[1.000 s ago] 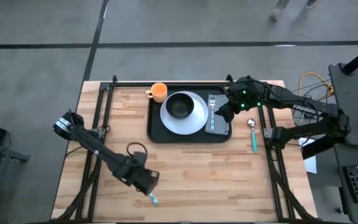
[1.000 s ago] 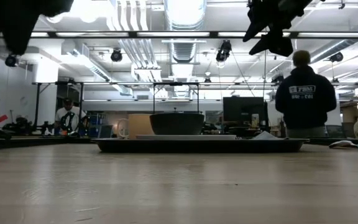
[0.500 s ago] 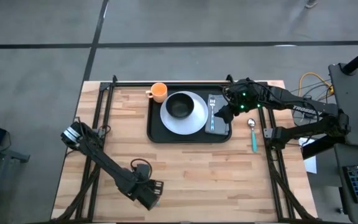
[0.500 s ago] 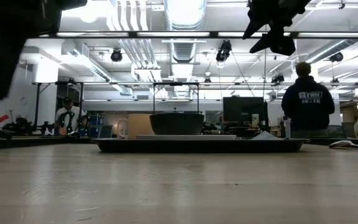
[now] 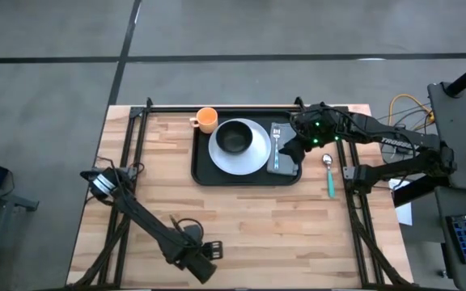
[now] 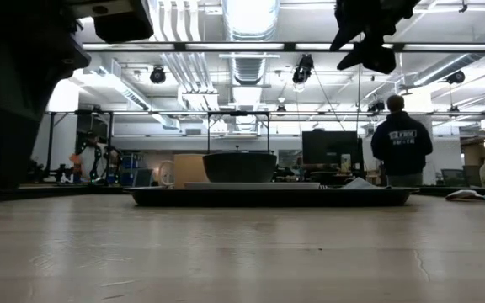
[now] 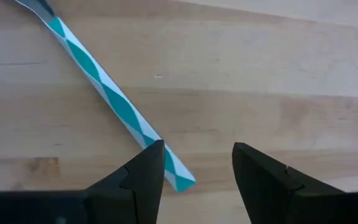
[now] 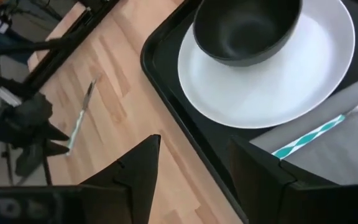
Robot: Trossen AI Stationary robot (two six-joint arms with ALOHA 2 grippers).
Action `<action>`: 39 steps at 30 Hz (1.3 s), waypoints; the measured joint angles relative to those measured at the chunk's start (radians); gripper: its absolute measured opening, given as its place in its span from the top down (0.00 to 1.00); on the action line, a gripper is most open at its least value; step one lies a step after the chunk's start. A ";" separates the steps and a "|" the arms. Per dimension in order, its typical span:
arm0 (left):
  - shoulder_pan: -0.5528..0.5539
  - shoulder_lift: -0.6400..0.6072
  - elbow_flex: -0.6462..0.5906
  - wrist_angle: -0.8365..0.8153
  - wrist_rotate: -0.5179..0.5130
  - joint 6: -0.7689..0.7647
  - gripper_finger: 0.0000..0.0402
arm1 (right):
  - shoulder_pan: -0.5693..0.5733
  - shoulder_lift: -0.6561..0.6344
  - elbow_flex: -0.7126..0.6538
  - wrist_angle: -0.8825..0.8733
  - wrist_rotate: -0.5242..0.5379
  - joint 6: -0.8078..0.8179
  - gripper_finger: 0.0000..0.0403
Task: Set up tray
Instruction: Put the blue knife on top of the gray napkin on the black tray
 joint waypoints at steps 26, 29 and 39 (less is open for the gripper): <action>-0.020 -0.011 0.053 -0.131 0.087 -0.211 0.59 | 0.001 -0.002 0.001 0.001 -0.122 -0.171 0.58; -0.020 -0.011 0.052 -0.190 0.087 -0.213 0.59 | 0.001 -0.002 0.001 0.002 -0.120 -0.180 0.58; 0.018 -0.011 -0.045 -0.162 0.075 -0.214 0.59 | 0.002 -0.002 0.001 0.005 -0.120 -0.182 0.58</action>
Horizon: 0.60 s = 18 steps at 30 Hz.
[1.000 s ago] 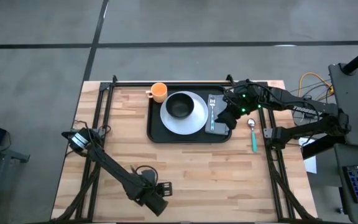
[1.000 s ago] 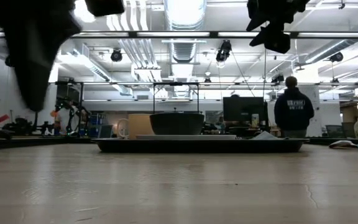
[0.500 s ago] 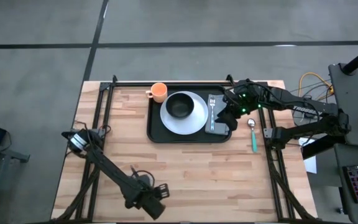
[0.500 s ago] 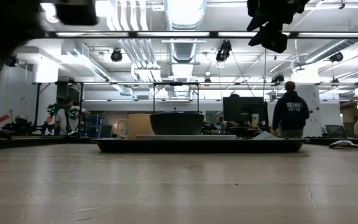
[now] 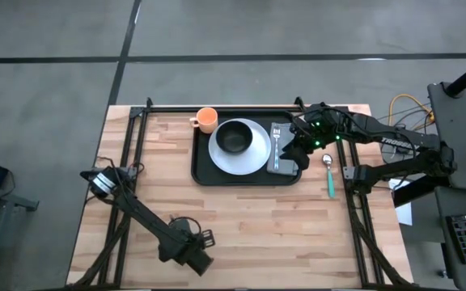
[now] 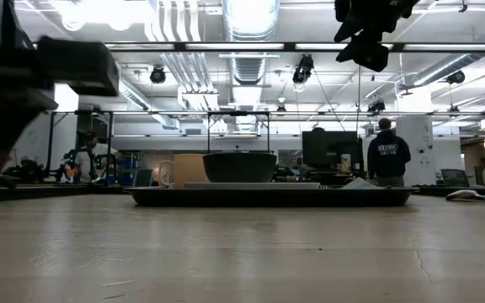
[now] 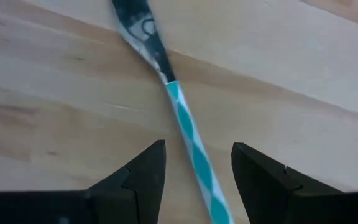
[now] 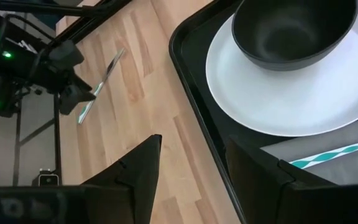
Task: Set up tray
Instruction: Put the blue knife on top of the gray napkin on the black tray
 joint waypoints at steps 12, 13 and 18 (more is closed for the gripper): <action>0.027 0.047 -0.043 0.116 0.001 0.018 0.59 | 0.000 0.000 0.000 -0.001 0.000 -0.036 0.58; 0.027 0.047 -0.043 0.116 0.001 0.022 0.59 | 0.000 0.000 0.000 -0.001 0.000 -0.039 0.58; 0.027 0.049 -0.047 0.117 0.011 0.026 0.64 | 0.000 0.000 0.000 0.000 0.000 -0.041 0.58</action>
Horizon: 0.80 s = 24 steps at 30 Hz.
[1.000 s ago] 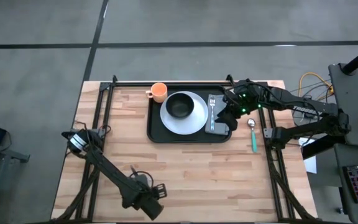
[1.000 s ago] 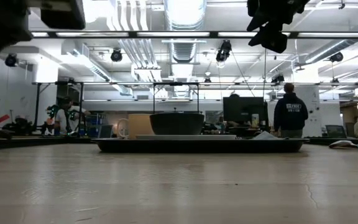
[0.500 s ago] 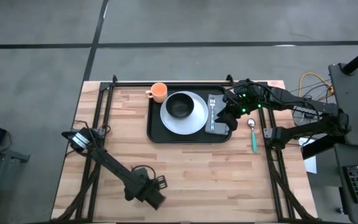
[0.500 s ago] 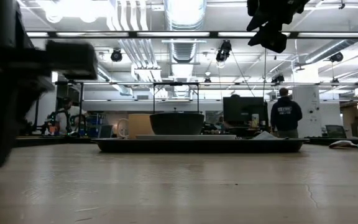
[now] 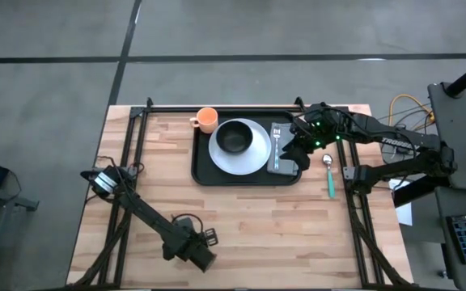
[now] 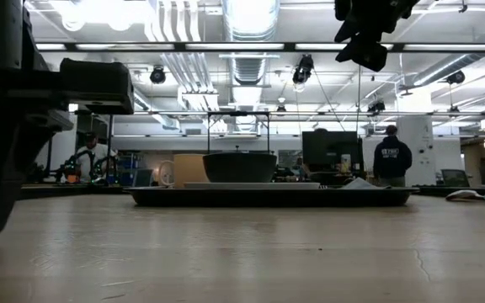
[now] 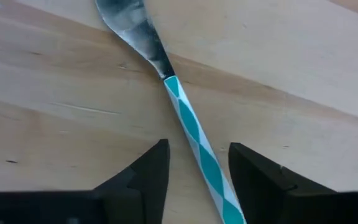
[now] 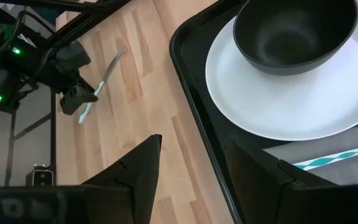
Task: Set up tray
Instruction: Put the blue knife on top of the gray napkin on the black tray
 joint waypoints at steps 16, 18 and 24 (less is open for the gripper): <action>-0.001 -0.001 0.011 -0.028 0.007 0.050 0.96 | 0.000 -0.001 0.000 0.063 -0.007 0.010 0.58; -0.002 -0.008 0.039 -0.043 -0.021 0.065 0.97 | 0.000 -0.001 0.000 0.063 -0.007 0.008 0.58; 0.002 -0.075 0.173 -0.129 -0.317 0.200 0.97 | 0.000 -0.028 0.000 0.081 -0.010 0.000 0.58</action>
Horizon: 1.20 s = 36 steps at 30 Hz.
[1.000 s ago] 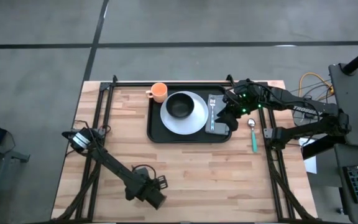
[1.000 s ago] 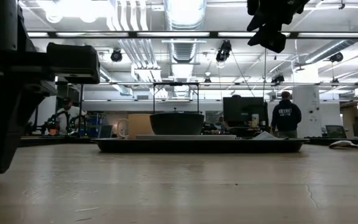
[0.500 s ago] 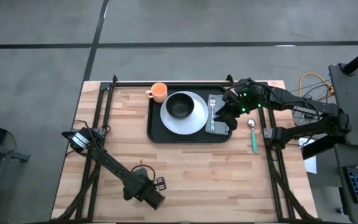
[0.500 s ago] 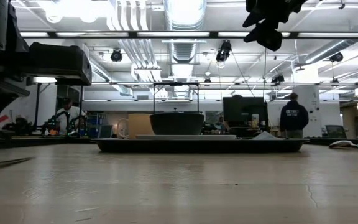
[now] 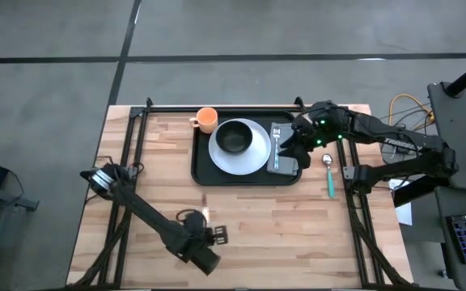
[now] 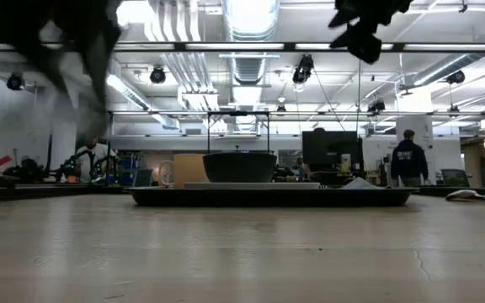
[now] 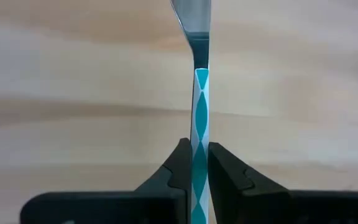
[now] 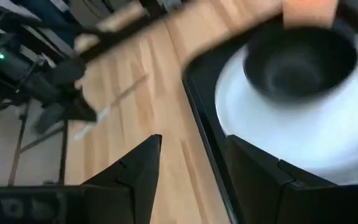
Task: Set up tray
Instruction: Put the blue knife on top of the gray napkin on the black tray
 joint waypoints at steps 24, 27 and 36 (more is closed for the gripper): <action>0.229 -0.191 0.510 0.011 -0.404 1.365 0.97 | 0.205 0.037 -0.003 0.712 -0.027 0.119 0.50; 0.248 -0.192 0.558 0.018 -0.397 1.469 0.97 | 0.226 0.076 -0.003 0.767 -0.028 0.128 0.50; 0.280 -0.194 0.613 0.064 -0.312 1.637 0.97 | 0.271 0.188 0.062 0.877 -0.026 0.156 0.50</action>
